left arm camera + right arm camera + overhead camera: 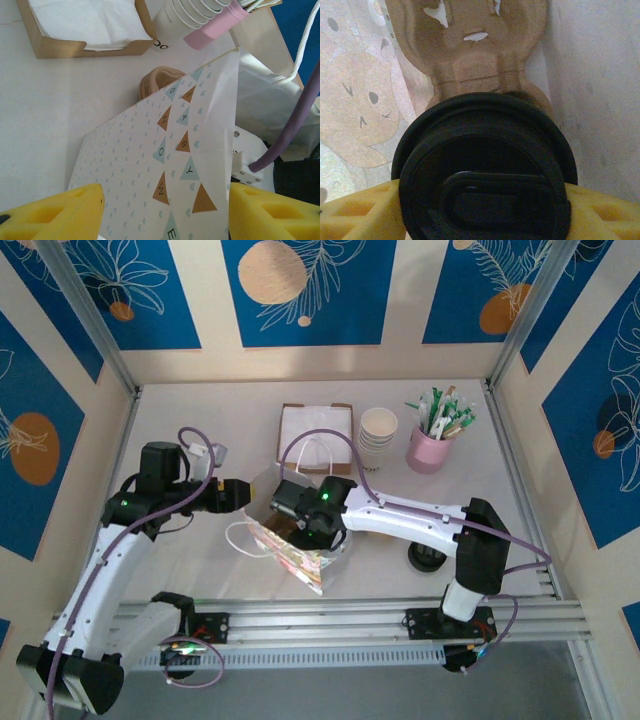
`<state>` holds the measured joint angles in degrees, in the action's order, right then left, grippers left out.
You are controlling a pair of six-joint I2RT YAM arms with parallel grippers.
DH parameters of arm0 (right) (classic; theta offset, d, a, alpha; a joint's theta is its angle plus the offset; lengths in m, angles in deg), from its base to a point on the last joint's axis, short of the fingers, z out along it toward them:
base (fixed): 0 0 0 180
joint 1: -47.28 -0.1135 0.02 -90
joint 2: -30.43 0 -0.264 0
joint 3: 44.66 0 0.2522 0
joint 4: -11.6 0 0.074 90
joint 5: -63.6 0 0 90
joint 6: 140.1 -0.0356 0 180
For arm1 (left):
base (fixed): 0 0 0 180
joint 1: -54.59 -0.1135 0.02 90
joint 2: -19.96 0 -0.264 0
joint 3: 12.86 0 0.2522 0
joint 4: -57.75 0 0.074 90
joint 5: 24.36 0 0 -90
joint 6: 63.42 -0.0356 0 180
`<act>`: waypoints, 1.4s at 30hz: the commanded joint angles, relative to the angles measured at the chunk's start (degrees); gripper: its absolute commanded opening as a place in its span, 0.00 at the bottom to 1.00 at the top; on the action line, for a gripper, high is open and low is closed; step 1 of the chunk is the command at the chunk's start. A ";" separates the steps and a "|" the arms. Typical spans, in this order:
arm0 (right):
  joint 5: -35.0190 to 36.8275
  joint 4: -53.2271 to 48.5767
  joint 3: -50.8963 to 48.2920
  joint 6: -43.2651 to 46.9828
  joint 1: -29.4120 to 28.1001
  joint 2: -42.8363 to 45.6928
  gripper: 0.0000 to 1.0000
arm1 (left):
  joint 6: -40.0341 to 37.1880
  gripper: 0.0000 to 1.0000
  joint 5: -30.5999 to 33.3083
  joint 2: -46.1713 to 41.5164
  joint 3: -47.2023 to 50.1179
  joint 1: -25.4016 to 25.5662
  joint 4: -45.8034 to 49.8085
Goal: Pack the takeout coffee
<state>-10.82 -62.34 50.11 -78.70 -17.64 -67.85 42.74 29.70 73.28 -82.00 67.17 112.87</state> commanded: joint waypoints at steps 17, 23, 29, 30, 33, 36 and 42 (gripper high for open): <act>3.32 -5.56 8.66 -2.51 2.17 -0.05 0.97 | 0.23 0.64 0.78 -0.73 0.84 0.78 0.65; 3.98 -8.22 14.08 -3.22 2.04 0.71 1.00 | 0.27 0.64 0.84 -0.75 0.88 0.87 0.59; 3.66 -11.83 19.64 -3.39 1.62 1.24 0.99 | 0.27 0.67 0.99 -0.70 0.62 0.92 0.58; 3.76 -12.75 20.82 -3.39 1.48 1.24 1.00 | 0.35 0.68 1.14 -0.71 0.55 0.94 0.58; 4.49 -14.44 23.05 -3.35 0.92 1.57 0.99 | 0.63 0.69 1.18 -0.58 0.44 0.96 0.22; 5.24 -15.70 24.59 -3.53 0.61 2.09 0.99 | 0.80 0.69 1.29 -0.42 0.28 0.96 0.01; 6.59 -18.14 26.33 -4.07 0.36 3.28 0.98 | 0.71 0.69 1.52 -0.25 0.09 1.04 0.18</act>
<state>-5.66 -76.92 74.37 -81.55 -16.88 -66.73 43.18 30.27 73.25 -82.00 67.54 112.87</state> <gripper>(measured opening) 0.988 0.686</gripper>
